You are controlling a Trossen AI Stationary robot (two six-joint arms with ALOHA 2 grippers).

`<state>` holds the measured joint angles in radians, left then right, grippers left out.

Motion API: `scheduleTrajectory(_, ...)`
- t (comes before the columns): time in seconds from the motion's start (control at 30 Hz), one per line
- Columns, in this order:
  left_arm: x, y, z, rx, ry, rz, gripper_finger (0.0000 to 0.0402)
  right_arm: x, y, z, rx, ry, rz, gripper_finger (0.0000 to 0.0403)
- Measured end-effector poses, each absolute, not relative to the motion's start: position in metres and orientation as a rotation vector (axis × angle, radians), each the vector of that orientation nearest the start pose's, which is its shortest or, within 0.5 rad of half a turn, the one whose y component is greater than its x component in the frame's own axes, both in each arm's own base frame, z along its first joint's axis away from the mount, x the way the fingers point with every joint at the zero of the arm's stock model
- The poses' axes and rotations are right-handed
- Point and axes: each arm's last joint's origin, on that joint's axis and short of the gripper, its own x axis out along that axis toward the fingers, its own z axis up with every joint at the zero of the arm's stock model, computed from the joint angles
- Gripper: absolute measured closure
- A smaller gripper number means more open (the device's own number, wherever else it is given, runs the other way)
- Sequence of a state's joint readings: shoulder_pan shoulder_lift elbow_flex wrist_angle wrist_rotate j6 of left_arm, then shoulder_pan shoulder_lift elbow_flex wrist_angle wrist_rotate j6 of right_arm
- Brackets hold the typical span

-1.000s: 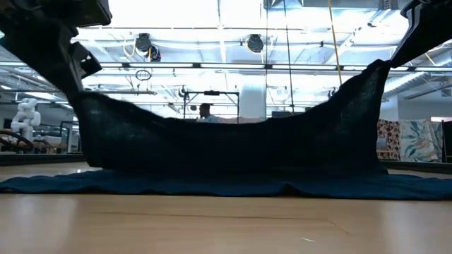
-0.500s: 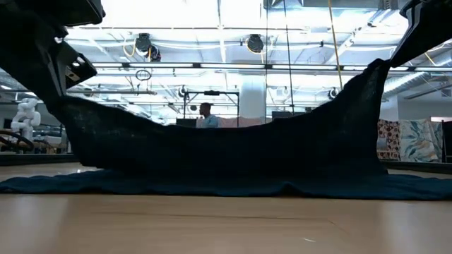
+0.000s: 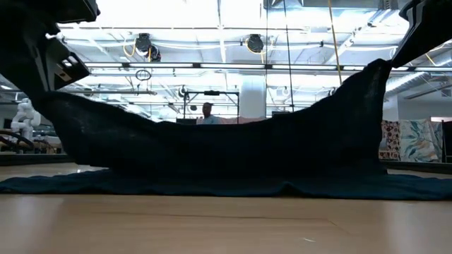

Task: Roll towel into tight, uniform cylinder
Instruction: Roll the blue cloth napkin

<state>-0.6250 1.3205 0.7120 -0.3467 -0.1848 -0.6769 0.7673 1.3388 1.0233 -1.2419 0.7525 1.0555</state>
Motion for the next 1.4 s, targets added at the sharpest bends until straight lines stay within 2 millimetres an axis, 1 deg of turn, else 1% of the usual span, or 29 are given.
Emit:
scheduleTrajectory(0.23, 0.203, -0.141, 0.191, -0.254, 0.945, -0.100, 0.0386, 0.166, 0.133, 0.253, -0.127, 0.930, -0.528, 0.0403)
scheduleTrajectory(0.63, 0.195, -0.152, 0.191, -0.219, 0.957, -0.147, 0.0386, 0.166, 0.133, 0.253, -0.126, 0.929, -0.528, 0.0403)
scheduleTrajectory(0.73, 0.194, -0.153, 0.191, -0.220, 0.950, -0.151, 0.0378, 0.166, 0.133, 0.253, -0.126, 0.929, -0.528, 0.0403)
scheduleTrajectory(0.8, 0.195, -0.153, 0.192, -0.226, 0.945, -0.150, 0.0361, 0.167, 0.133, 0.253, -0.125, 0.929, -0.527, 0.0403)
scheduleTrajectory(0.87, 0.195, -0.153, 0.192, -0.241, 0.943, -0.136, 0.0333, 0.167, 0.133, 0.253, -0.124, 0.928, -0.527, 0.0403)
scheduleTrajectory(1.07, 0.195, -0.152, 0.192, -0.229, 0.923, -0.104, 0.0217, 0.167, 0.133, 0.252, -0.123, 0.928, -0.526, 0.0403)
scheduleTrajectory(1.17, 0.196, -0.151, 0.192, -0.212, 0.900, -0.070, 0.0170, 0.167, 0.133, 0.252, -0.120, 0.928, -0.525, 0.0403)
scheduleTrajectory(1.27, 0.196, -0.151, 0.192, -0.202, 0.895, -0.067, 0.0147, 0.167, 0.134, 0.252, -0.117, 0.926, -0.524, 0.0403)
scheduleTrajectory(1.4, 0.198, -0.153, 0.189, -0.209, 0.894, -0.063, 0.0151, 0.167, 0.134, 0.252, -0.116, 0.925, -0.523, 0.0403)
